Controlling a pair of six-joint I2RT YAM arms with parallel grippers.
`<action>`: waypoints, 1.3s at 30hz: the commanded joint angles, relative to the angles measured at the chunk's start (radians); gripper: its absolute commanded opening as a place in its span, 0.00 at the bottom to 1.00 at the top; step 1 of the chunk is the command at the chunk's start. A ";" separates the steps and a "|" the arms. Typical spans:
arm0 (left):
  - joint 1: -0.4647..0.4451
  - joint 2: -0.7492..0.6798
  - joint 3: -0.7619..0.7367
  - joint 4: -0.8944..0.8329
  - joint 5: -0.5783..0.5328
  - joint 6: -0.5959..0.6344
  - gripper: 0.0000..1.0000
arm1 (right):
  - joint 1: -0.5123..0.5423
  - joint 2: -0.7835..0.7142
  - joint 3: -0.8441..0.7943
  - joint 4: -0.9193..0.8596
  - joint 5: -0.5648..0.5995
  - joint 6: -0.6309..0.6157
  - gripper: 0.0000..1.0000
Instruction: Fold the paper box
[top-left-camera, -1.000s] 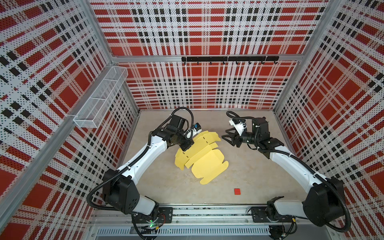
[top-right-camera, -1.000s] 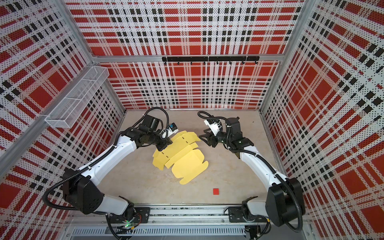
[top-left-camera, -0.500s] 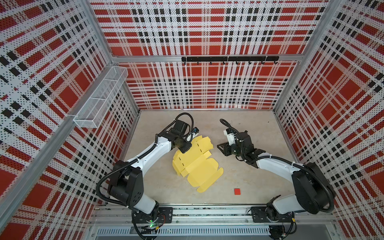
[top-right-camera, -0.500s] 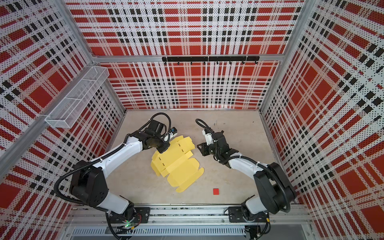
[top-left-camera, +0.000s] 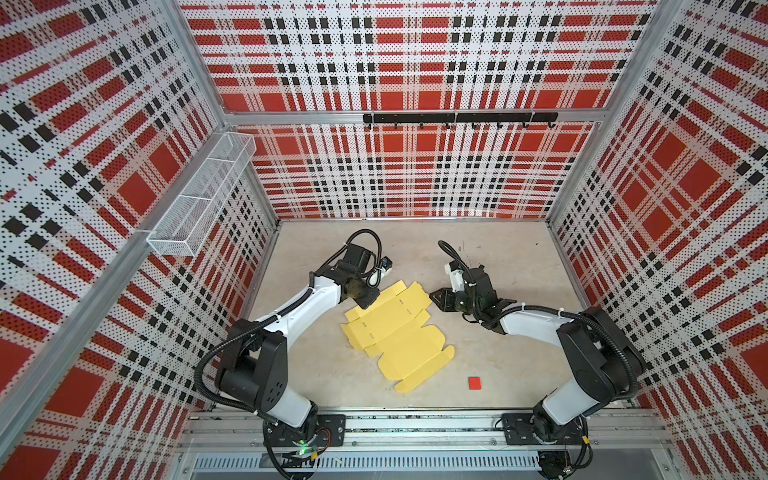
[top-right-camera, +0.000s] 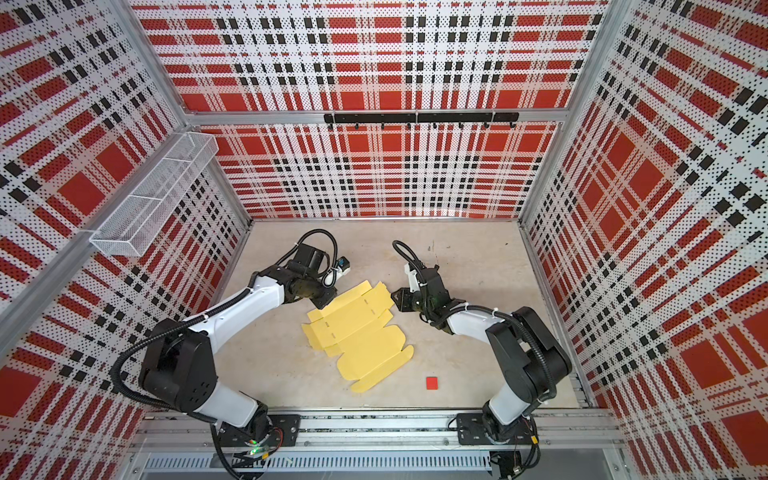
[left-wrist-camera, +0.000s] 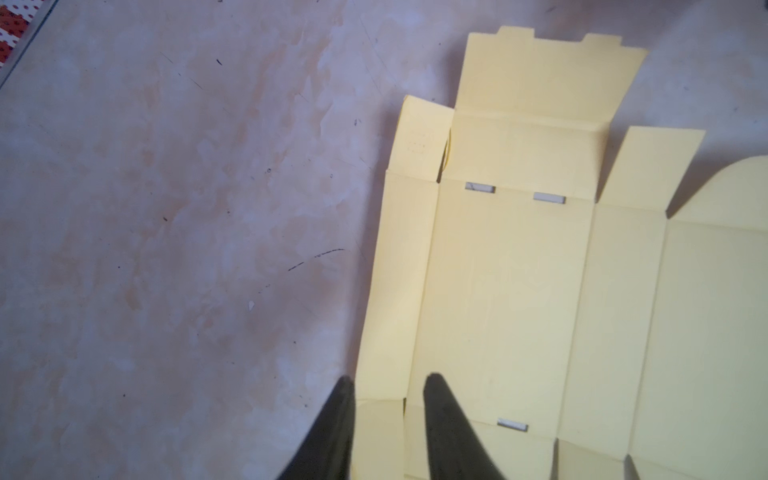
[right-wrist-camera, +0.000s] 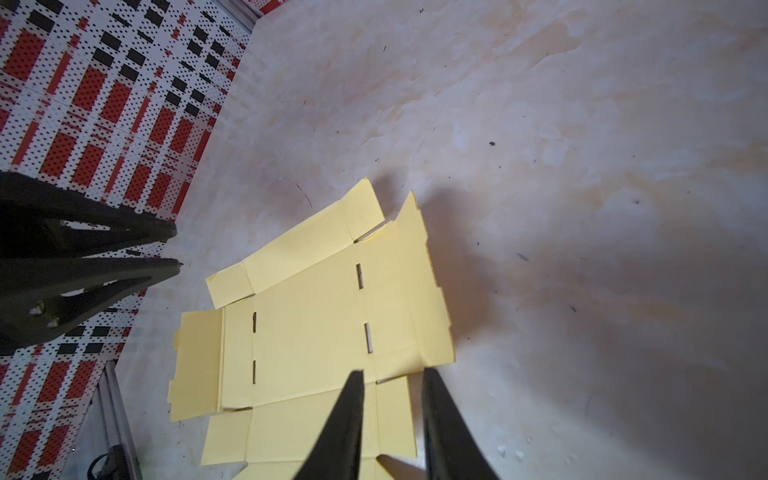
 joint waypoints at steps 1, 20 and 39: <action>0.020 0.053 0.024 0.012 0.035 -0.047 0.40 | 0.007 0.015 0.005 -0.010 -0.009 0.012 0.34; 0.122 0.290 0.189 -0.127 0.280 -0.106 0.49 | -0.002 0.220 0.142 -0.056 -0.001 -0.023 0.23; 0.127 0.321 0.207 -0.154 0.378 -0.146 0.07 | -0.013 0.224 0.123 -0.023 -0.032 0.021 0.24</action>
